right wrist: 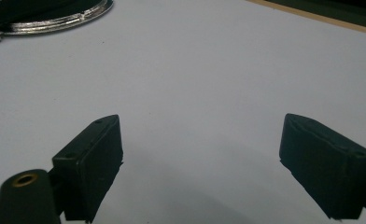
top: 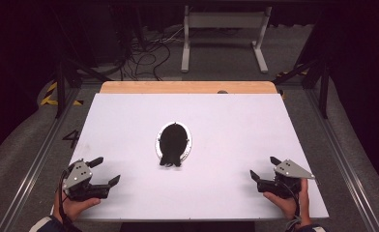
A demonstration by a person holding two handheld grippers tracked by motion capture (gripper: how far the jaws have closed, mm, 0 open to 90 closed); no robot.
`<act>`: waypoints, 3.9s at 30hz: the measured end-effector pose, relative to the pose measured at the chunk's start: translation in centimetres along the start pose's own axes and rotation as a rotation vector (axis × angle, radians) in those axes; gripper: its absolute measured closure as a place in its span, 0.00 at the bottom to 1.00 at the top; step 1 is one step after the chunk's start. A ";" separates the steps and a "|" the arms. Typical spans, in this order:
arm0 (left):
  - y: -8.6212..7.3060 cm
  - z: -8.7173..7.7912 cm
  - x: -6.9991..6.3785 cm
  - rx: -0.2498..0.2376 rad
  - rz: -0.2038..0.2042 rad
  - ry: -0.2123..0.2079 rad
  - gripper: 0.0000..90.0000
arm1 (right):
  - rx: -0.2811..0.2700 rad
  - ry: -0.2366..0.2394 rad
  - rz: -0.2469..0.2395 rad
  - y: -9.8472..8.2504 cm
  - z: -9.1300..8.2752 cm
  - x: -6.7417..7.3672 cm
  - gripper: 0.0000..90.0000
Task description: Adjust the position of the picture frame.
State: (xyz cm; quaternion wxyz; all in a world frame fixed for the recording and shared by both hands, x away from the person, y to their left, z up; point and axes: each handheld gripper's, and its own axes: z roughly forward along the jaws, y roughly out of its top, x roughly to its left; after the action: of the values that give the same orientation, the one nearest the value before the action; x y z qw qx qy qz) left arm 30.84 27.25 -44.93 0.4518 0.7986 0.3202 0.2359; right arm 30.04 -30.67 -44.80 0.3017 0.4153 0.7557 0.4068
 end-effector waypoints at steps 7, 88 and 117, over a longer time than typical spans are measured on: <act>0.2 0.7 0.1 0.023 -0.009 -0.002 0.26 | 0.017 0.024 0.006 0.4 0.6 0.0 0.29; 9.7 19.3 -6.0 0.244 0.085 -0.262 1.00 | 0.193 0.153 0.084 6.8 13.5 4.3 1.00; 9.9 19.8 -5.9 0.239 0.073 -0.245 1.00 | 0.201 0.194 0.027 5.2 10.2 6.0 1.00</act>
State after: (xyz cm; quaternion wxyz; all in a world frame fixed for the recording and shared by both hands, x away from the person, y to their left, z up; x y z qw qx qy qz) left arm 42.91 7.85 -46.32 0.3803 0.8805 0.2594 0.1131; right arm 37.30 -19.98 -45.98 0.1785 0.4124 0.8125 0.3713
